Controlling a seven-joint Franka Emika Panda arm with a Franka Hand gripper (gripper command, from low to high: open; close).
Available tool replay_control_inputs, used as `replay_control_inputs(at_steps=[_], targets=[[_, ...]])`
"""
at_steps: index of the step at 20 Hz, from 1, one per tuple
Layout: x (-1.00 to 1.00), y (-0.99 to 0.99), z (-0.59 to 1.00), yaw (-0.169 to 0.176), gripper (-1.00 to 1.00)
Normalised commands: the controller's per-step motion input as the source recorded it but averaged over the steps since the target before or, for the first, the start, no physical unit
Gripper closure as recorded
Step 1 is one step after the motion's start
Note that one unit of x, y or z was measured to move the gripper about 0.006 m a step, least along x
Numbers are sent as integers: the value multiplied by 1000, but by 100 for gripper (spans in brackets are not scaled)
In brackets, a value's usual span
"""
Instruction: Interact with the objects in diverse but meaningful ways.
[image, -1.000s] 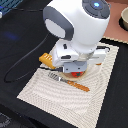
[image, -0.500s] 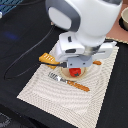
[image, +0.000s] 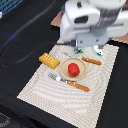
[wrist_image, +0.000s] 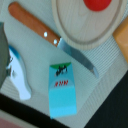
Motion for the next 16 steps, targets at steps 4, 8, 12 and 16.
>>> replay_control_inputs(at_steps=[4, 8, 12, 16], targets=[[-329, 299, 926, -1, -100], [-562, 220, -184, 121, -100], [-777, -44, -692, 195, -100], [-711, -121, -841, 195, -100]])
